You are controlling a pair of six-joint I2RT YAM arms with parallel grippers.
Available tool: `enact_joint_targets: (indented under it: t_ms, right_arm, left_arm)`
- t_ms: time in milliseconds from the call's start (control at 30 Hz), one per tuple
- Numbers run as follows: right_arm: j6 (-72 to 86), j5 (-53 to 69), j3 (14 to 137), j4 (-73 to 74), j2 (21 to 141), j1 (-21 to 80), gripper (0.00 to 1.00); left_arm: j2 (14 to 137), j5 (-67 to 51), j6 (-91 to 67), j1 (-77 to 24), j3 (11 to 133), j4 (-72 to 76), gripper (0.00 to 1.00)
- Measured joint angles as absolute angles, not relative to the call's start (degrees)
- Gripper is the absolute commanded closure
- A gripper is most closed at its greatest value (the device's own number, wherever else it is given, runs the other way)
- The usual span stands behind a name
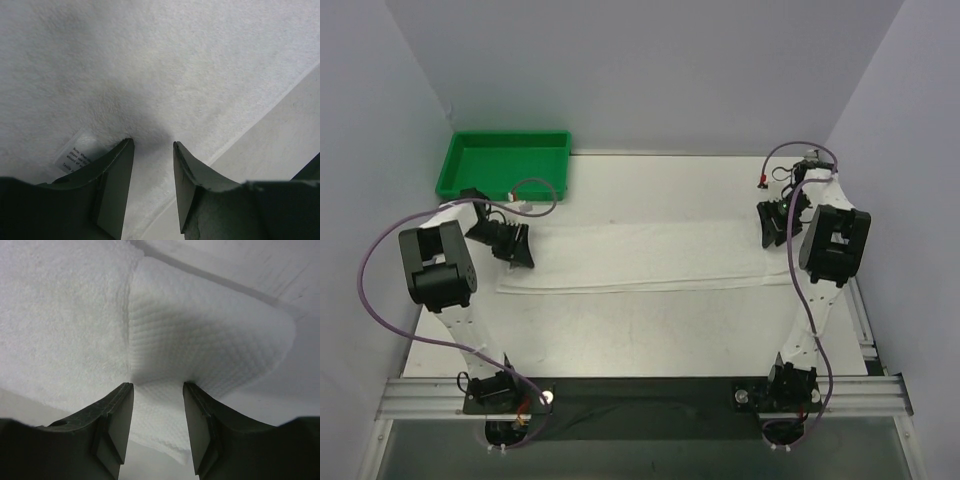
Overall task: Roll the towels
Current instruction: Fold the towel
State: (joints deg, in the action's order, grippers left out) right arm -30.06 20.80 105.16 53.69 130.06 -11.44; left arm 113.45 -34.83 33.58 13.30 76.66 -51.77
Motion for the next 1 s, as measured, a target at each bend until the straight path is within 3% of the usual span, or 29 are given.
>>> enact_joint_targets:
  t_ms: [167, 533, 1000]
  right_arm:
    - [-33.43, 20.60, 104.01, 51.29, 128.16, -11.38, 0.56]
    - [-50.35, 18.26, 85.36, 50.15, 105.60, -10.50, 0.63]
    - [-60.16, 5.21, 70.30, 36.25, 105.14, -5.58, 0.53]
  left_arm:
    - [113.47, -34.30, 37.50, 13.15, 80.97, -54.06, 0.48]
    - [104.66, -31.14, 50.76, 13.23, 80.88, -64.86, 0.46]
    - [104.36, -23.92, 57.69, 13.15, 76.95, -67.11, 0.41]
